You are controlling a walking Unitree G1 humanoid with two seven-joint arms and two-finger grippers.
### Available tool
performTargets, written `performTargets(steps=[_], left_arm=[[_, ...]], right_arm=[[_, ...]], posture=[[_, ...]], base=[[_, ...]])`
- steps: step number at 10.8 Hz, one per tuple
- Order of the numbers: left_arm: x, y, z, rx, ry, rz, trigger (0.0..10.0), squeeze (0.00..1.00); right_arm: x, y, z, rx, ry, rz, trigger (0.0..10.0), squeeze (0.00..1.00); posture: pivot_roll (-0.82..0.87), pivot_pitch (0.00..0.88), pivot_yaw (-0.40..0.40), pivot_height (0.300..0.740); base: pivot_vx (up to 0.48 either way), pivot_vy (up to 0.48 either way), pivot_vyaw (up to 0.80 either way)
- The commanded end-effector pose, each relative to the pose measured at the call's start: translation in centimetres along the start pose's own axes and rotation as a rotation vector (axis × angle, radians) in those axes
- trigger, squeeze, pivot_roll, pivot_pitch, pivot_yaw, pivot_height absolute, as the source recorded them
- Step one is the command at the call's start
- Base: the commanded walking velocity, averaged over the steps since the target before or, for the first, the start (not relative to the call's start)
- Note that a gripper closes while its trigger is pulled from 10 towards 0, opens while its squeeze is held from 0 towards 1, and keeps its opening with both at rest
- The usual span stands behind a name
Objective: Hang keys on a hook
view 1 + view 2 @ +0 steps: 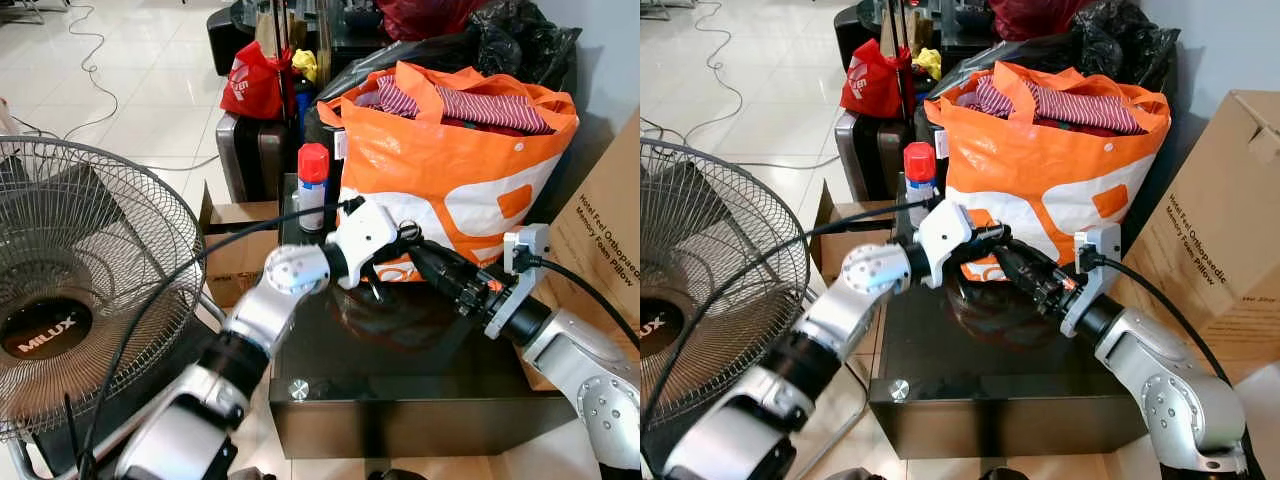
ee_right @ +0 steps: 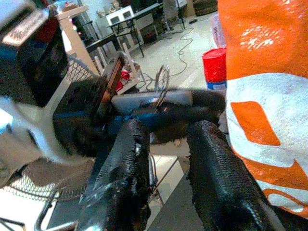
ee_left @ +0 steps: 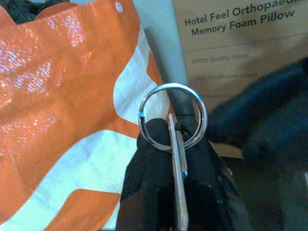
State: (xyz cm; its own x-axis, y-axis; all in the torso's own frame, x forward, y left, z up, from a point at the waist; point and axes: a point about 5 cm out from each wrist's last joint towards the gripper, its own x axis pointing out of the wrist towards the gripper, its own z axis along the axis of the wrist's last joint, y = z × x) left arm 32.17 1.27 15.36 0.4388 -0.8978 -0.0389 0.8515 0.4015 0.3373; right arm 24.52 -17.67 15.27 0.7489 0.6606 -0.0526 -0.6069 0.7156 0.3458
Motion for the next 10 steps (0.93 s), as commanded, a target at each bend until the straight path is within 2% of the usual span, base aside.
performTargets(steps=[1,6,7,8,10], left_arm=[[0.1,0.2,0.3,0.034,-0.001,-0.009,0.0,0.0],[-0.1,0.5,0.2,0.056,-0.005,-0.02,0.0,0.0],[-0.4,0.3,0.0,0.017,-0.018,-0.018,0.0,0.0],[-1.5,-0.1,-0.9,-0.015,-0.005,-0.014,0.0,0.0],[-2.5,-0.5,-1.8,-0.041,0.011,-0.008,0.0,0.0]], right_arm=[[0.0,0.2,0.0,-0.005,0.012,0.019,10.0,1.0],[-0.1,-0.4,0.6,-0.005,-0.031,-0.046,10.0,1.0],[-0.5,-1.1,0.2,-0.039,-0.014,-0.13,10.0,1.0],[-1.8,-1.6,-0.7,-0.09,0.011,-0.277,10.0,1.0],[-3.2,-1.2,-2.0,-0.104,0.001,-0.397,10.0,1.0]], posture=[[-0.18,0.0,-0.002,0.74],[-0.18,0.0,-0.006,0.74],[-0.18,0.0,-0.012,0.74],[-0.18,0.0,-0.006,0.74],[-0.19,0.0,0.02,0.74]], base=[[0.0,0.0,0.0],[0.0,0.0,0.0],[0.0,0.0,0.0],[0.0,0.0,0.0],[0.0,0.0,0.0]])
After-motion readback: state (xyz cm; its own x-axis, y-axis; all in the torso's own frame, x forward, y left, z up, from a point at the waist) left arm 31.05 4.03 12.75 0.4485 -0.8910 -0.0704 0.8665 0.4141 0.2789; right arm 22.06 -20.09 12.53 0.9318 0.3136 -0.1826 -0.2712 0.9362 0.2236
